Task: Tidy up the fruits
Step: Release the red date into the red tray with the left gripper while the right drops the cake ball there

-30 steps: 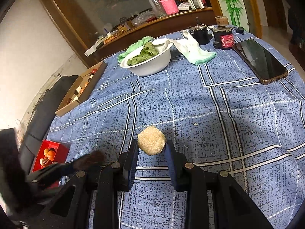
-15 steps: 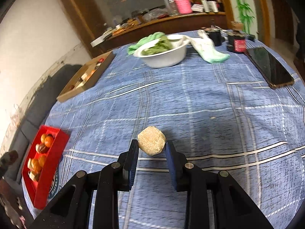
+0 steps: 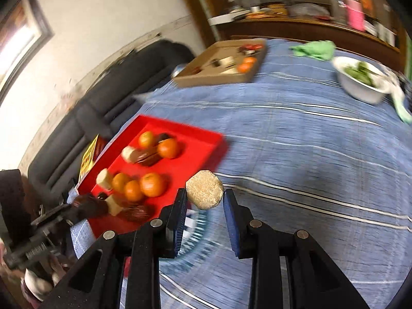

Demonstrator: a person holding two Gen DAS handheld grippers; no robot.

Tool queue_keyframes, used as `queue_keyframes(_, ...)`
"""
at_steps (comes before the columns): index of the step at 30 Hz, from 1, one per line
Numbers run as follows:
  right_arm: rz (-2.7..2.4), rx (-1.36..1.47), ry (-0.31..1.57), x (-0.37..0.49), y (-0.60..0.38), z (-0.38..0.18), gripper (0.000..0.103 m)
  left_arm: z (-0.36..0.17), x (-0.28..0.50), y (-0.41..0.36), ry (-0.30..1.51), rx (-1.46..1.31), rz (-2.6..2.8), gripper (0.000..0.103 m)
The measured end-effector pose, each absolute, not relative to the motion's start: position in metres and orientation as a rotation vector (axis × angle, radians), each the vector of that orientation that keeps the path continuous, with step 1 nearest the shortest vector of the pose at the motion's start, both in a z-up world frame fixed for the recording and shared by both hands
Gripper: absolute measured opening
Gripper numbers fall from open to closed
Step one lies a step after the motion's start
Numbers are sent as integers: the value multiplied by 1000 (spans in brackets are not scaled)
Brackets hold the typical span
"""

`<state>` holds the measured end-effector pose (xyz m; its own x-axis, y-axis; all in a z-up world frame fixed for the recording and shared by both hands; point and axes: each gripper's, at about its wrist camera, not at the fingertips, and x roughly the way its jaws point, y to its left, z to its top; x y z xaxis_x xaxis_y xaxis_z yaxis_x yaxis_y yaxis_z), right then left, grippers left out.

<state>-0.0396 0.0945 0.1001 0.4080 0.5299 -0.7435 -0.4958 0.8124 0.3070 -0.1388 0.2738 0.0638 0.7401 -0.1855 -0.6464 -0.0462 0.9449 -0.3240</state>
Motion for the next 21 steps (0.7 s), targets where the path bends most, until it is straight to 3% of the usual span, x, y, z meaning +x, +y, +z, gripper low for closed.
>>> queue_keyframes(6,668,-54,974,-34,146,90,32,48,-135,271,768,-308,-79,32)
queue_keyframes(11,644,-99,994,-20,173,80,32,46,-135,279,759,-333,-79,51)
queue_keyframes(14,638,-99,996,-16,180,77,33,48,-136,285,749,-351,-76,56)
queue_keyframes(18,627,-98,993,-13,184,75,52,50,-136,292,741,-370,-75,60)
queue_keyframes(21,616,-94,976,-14,181,79,52,52,-136,292,737,-371,-76,60)
